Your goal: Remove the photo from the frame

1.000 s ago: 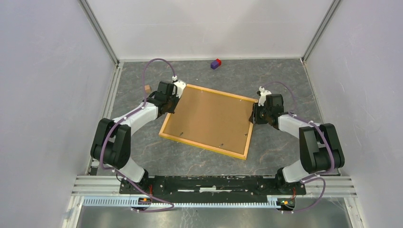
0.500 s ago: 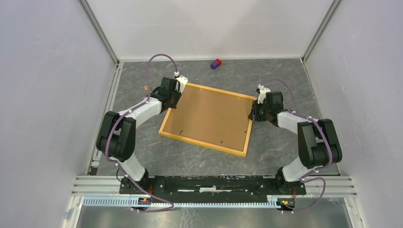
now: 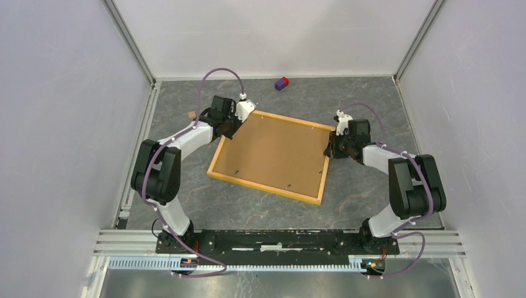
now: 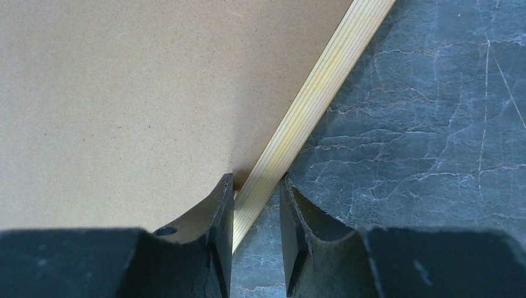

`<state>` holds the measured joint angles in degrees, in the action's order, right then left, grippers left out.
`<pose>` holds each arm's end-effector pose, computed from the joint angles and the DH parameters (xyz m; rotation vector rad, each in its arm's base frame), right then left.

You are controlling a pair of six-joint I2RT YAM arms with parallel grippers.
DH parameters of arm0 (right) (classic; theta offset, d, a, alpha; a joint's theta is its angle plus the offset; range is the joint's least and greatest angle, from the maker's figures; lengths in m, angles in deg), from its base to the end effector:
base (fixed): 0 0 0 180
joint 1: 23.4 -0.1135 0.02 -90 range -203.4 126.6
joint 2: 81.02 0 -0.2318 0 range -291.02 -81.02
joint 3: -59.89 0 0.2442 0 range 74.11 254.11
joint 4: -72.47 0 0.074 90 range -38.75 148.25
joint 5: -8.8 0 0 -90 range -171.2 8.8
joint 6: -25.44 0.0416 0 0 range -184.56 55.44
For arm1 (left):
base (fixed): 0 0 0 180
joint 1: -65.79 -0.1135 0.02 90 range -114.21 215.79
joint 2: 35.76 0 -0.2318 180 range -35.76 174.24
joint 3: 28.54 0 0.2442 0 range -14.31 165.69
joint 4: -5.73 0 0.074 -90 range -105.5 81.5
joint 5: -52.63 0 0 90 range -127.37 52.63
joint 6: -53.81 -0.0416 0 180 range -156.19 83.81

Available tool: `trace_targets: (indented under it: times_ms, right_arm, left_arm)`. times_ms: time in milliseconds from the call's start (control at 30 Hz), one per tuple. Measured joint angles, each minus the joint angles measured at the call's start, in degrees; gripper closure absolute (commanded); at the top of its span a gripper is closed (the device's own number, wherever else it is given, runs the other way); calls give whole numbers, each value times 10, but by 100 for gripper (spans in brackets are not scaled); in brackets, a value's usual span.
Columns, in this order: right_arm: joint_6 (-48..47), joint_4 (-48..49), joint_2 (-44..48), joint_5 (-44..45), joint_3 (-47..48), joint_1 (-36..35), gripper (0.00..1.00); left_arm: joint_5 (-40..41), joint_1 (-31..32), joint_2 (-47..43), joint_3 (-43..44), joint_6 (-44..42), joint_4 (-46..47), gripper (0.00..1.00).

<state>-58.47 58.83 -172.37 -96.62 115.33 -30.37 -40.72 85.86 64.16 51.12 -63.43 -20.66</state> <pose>0.2937 0.0471 0.1152 -0.1403 2.4358 0.4299 0.3451 -0.1287 0.1733 0.9815 2.1717 -0.0103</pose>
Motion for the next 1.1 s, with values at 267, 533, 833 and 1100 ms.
trace_targets:
  times_ms: [267,533,833,1100]
  right_arm:
    - [-13,-12,-2,-8,9,2,100]
    - [-56,-58,-35,-24,61,15,100]
    - [-144,-99,-114,-82,161,55,85]
    - [-155,-98,-113,-105,159,63,62]
  left_arm:
    - [-93,3,27,48,-69,-55,98]
    - [-122,0,0,36,-36,-92,98]
    - [-108,-30,-68,3,47,-99,98]
    - [-59,-35,-75,-34,62,-90,98]
